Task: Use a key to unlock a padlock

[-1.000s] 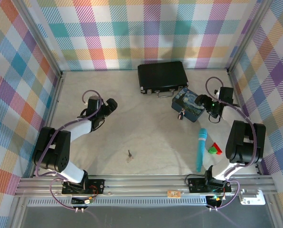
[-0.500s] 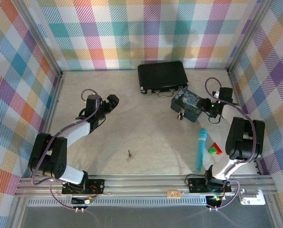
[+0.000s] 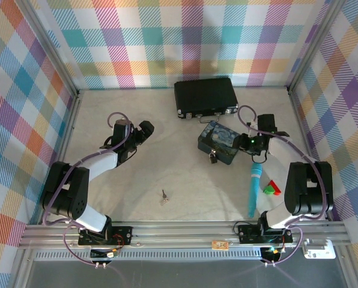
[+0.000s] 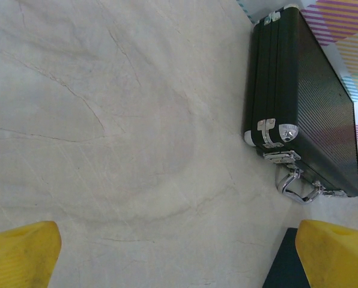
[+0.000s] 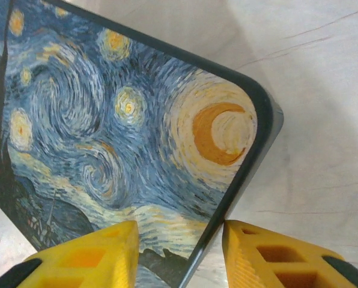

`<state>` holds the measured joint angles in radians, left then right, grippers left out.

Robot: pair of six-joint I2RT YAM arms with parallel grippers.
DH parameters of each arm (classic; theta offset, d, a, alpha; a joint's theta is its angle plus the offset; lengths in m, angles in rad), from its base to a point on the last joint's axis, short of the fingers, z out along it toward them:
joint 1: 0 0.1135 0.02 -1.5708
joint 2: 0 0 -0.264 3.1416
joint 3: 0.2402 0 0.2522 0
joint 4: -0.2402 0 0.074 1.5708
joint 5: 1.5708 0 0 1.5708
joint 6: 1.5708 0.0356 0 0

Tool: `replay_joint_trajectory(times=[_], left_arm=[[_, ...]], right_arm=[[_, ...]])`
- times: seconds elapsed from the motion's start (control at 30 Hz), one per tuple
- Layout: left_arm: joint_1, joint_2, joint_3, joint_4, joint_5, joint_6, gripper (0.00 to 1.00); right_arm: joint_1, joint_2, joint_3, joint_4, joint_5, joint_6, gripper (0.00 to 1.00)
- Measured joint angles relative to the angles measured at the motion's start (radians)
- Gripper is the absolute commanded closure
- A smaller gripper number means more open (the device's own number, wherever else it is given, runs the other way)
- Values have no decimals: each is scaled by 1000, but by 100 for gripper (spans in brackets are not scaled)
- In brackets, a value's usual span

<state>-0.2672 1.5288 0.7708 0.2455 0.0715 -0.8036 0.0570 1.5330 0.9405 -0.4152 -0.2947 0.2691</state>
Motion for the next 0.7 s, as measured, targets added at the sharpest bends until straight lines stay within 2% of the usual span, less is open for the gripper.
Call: replay_joint_trajectory(times=[0.07,0.17,0.23,0.43,0.7], left_arm=[[0,-6,-3,-1,0,4,0],[0,-43,-16,-16,-1,17,0],[0,-76,-21,-37,-2,35,0],[0,-188,-30,-110,-4,95,0],[0,-294,-37,-194,-23,147,0]], right_arm=[[40,27,26,-1,2,1,55],[114,88,85,5,3,13,44],[165,138,131,6,6,24,40],[279,294,313,2,6,41,41],[390,544,658,-32,14,44,43]])
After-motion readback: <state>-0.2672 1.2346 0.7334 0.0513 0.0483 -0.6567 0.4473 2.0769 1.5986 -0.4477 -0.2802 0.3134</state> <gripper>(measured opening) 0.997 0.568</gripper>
